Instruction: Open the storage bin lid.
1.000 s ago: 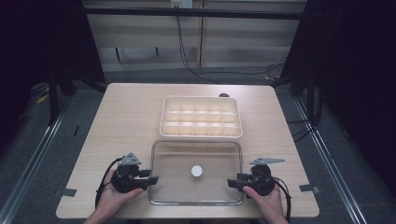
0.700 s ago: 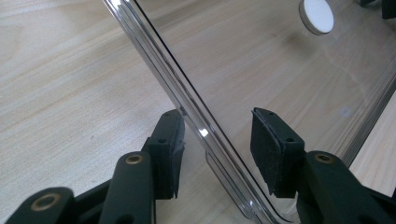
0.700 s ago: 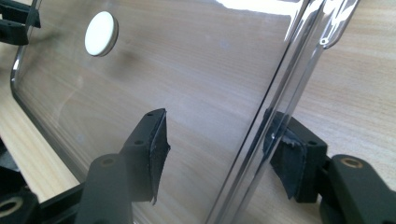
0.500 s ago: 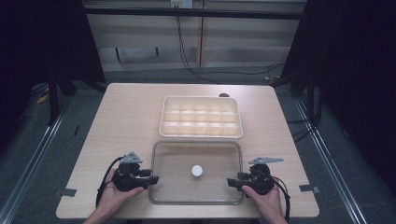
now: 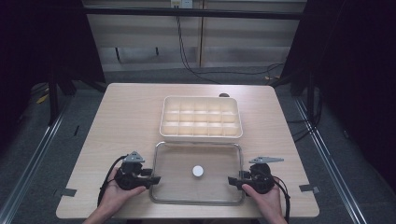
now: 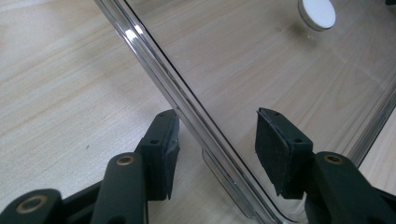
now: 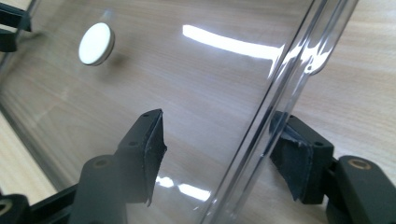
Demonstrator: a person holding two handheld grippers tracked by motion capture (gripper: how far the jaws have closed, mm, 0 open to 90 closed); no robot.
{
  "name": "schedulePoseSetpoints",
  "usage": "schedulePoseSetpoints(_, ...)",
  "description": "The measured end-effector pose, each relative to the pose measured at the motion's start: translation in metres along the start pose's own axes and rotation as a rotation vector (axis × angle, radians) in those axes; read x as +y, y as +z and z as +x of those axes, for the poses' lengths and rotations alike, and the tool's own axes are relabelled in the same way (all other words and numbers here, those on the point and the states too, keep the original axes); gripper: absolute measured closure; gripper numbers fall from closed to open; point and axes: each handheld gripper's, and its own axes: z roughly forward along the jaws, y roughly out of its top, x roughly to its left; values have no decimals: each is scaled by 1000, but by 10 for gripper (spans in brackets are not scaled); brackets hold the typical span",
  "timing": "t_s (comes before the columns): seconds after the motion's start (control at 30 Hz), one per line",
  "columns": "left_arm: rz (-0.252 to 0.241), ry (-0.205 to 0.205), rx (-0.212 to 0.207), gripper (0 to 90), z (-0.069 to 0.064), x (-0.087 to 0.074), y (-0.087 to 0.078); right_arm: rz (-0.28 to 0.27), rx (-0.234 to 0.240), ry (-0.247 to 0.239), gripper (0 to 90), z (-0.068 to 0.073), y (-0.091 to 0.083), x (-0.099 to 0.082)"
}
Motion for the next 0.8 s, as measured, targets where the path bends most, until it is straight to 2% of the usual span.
schedulePoseSetpoints(0.07, 1, -12, 8, 488, 0, 0, 1, -1, -12, -4, 368, 0, 0, 0)
schedulePoseSetpoints(0.13, 4, -7, 9, 488, 0, 1, 2, -6, -15, 0, 350, -1, 0, 0)
schedulePoseSetpoints(0.2, 6, -16, 5, 487, 0, 1, 2, -16, -7, 9, 319, -1, 0, 0)
schedulePoseSetpoints(0.37, 5, -32, 12, 484, -1, 1, 4, -20, -12, 8, 315, -2, -1, 0)
schedulePoseSetpoints(0.43, 14, -38, 3, 479, -1, 1, 5, -33, -17, 26, 311, -4, -2, 1)
schedulePoseSetpoints(0.53, 15, -41, 0, 481, 0, 2, 5, -49, 1, 59, 311, -7, -3, 1)
schedulePoseSetpoints(0.6, 13, -46, -3, 480, 0, 2, 6, -40, -6, 51, 313, -7, -2, 2)
schedulePoseSetpoints(0.63, 17, -42, -1, 479, 0, 2, 6, -39, -7, 49, 316, -8, -1, 2)
schedulePoseSetpoints(0.7, 20, 25, 54, 465, -6, 2, 6, -42, -11, 36, 321, -8, -2, 2)
schedulePoseSetpoints(0.73, 22, 22, 29, 463, -6, 2, 6, -42, -18, 36, 316, -8, -2, 3)
schedulePoseSetpoints(0.77, 22, 18, 41, 427, -9, 2, 7, -42, -29, 34, 319, -8, -2, 3)
schedulePoseSetpoints(0.8, 17, 22, 34, 425, -9, 3, 7, -56, -24, 27, 337, -9, -3, 3)
